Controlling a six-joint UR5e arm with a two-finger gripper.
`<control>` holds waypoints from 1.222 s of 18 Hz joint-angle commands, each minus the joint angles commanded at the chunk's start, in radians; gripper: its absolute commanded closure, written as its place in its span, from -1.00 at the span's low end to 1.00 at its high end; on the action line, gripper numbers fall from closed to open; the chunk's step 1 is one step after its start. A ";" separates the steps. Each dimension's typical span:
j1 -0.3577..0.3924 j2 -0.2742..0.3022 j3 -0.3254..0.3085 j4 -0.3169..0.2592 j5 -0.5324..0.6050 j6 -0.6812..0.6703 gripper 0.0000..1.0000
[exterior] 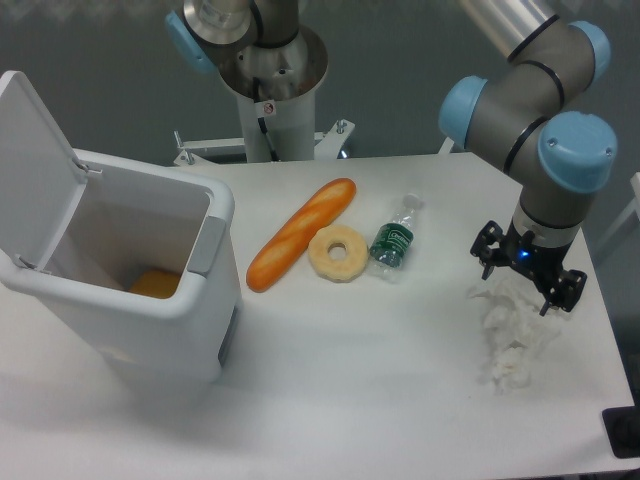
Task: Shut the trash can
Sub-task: 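Raise the gripper and move it over toward the open trash can lid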
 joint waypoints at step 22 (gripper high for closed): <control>-0.178 0.416 -0.183 -0.009 -0.091 -0.466 -1.00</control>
